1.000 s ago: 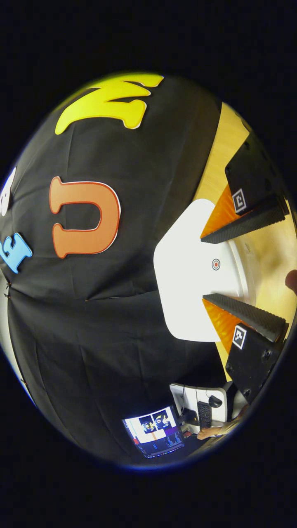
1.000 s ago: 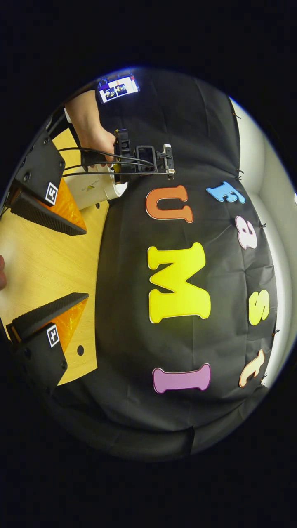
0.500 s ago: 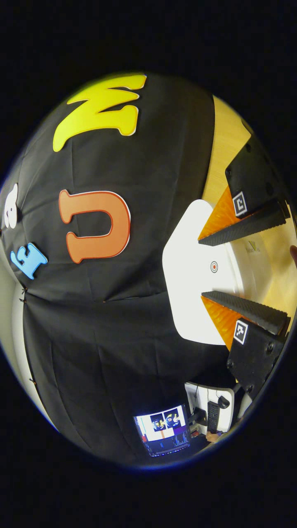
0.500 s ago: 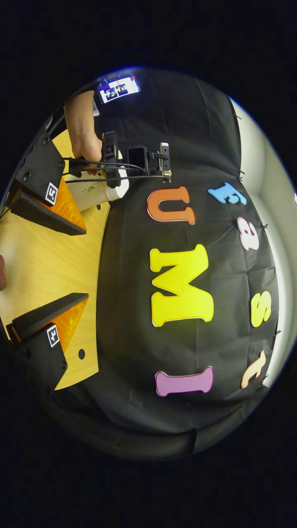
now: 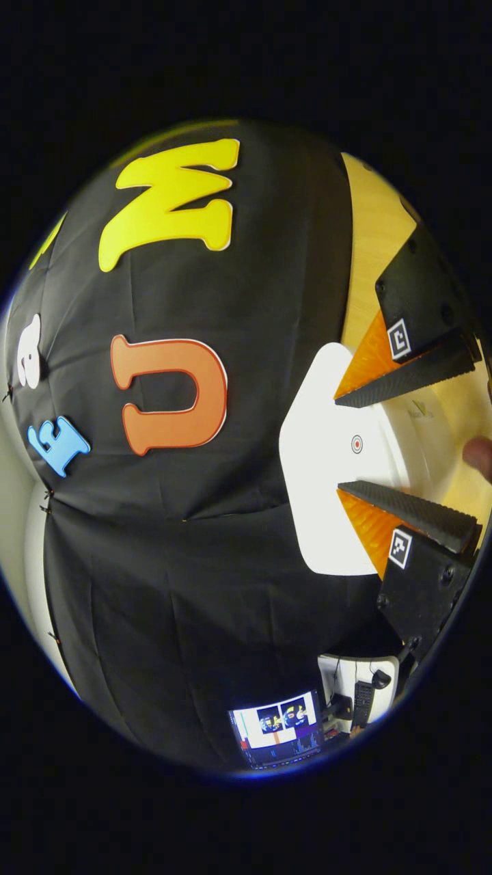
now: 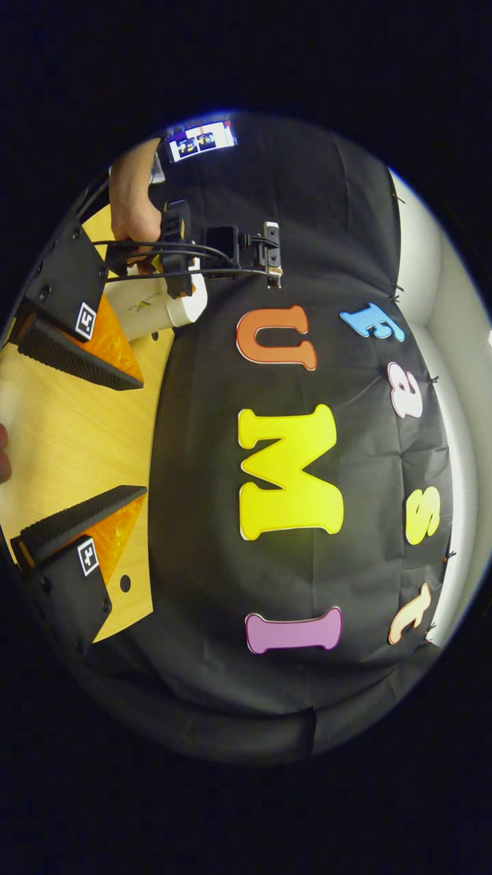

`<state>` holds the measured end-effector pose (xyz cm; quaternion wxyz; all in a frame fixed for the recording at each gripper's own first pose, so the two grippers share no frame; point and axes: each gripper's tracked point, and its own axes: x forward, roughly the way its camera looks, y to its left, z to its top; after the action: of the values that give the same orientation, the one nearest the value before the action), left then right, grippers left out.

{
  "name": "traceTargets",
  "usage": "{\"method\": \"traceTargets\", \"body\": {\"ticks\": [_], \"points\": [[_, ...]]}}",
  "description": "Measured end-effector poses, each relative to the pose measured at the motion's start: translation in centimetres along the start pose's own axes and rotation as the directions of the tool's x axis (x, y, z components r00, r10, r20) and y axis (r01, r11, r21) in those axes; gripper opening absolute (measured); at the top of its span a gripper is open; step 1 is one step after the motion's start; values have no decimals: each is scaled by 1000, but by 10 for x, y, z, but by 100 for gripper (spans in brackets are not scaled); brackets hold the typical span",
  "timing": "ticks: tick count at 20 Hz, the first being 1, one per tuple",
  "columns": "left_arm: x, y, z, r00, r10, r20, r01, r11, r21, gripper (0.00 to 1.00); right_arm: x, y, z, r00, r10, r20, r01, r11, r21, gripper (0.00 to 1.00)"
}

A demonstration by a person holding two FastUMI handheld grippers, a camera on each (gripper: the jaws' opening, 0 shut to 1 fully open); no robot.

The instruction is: Press the lid of the desktop garbage bin to open it, pick up the crumpled paper on the desktop and throw it into the bin, then pick up the pop can on the desktop and drop it into the bin, and finally close the garbage bin lid.

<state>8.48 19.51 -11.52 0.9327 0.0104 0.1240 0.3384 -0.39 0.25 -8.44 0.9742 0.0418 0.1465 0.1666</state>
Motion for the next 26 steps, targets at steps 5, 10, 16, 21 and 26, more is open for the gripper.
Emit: {"method": "traceTargets", "body": {"ticks": [5, 10, 16, 21, 26], "points": [[-13, -2, 14, 996, -89, 27, 89, 996, 1, 75, -16, -22, 12, 992, -111, 59, 112, 994, -16, 87], [-55, -26, 68, 952, -250, 174, 240, 968, 77, 75, -36, -30, 32, 975, -188, 120, 194, 980, -36, 87], [-132, -84, 110, 824, -507, 252, 501, 860, 92, 79, -51, -27, 75, 941, -249, 228, 265, 963, -40, 87], [-192, -100, 122, 737, -612, 289, 606, 786, 121, 90, -60, -14, 105, 912, -259, 317, 291, 955, -54, 89], [-229, -95, 116, 713, -631, 306, 631, 768, 114, 90, -65, -6, 113, 894, -275, 354, 309, 950, -44, 89]]}}
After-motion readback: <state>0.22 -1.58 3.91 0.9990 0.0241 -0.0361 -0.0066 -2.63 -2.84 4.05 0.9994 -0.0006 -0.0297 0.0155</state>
